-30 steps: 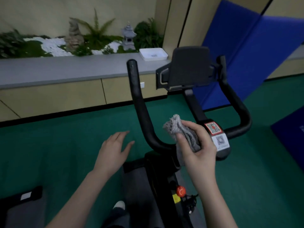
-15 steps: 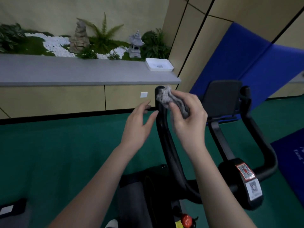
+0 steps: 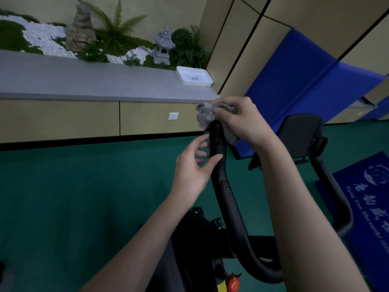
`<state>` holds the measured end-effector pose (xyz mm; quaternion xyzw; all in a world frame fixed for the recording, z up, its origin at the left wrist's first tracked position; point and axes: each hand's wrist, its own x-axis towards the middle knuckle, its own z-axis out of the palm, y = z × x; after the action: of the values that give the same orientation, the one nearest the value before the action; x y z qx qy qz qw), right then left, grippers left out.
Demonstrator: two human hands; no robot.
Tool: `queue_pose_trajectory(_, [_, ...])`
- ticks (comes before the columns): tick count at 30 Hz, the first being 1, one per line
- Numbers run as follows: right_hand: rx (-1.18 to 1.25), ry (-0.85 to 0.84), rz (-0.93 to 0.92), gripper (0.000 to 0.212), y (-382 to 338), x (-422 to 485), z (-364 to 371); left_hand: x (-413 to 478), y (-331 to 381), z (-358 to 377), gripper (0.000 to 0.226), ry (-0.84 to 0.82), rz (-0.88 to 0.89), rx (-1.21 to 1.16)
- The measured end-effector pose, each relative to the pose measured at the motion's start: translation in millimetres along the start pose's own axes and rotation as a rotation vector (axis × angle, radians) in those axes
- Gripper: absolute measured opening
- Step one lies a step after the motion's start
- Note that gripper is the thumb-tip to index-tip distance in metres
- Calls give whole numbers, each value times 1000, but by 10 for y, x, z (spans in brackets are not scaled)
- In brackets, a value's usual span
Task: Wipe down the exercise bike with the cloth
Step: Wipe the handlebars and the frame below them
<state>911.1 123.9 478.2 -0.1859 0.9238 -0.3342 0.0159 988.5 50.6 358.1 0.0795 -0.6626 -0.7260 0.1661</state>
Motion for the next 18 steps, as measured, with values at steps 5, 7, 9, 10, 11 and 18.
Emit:
queue_pose_trajectory(5, [199, 296, 190, 20, 151, -232, 186, -5, -35, 2, 52, 0, 18, -50])
queue_pose_trajectory(7, [278, 364, 249, 23, 186, -290, 265, -2, -34, -9, 54, -5, 34, -52])
queue_pose_trajectory(9, [319, 380, 222, 21, 160, -242, 285, 4, -20, -3, 52, -5, 44, -60])
queue_pose_trajectory(10, [315, 379, 174, 19, 133, -212, 280, 3, -9, 3, 52, -4, 42, -64])
queue_pose_trajectory(11, [290, 375, 108, 17, 109, -196, 267, 0, 5, 9, 52, -2, 36, -72])
queue_pose_trajectory(18, [-66, 383, -424, 21, 275, -445, 192, -62, 36, -27, 48, -48, -52, -161])
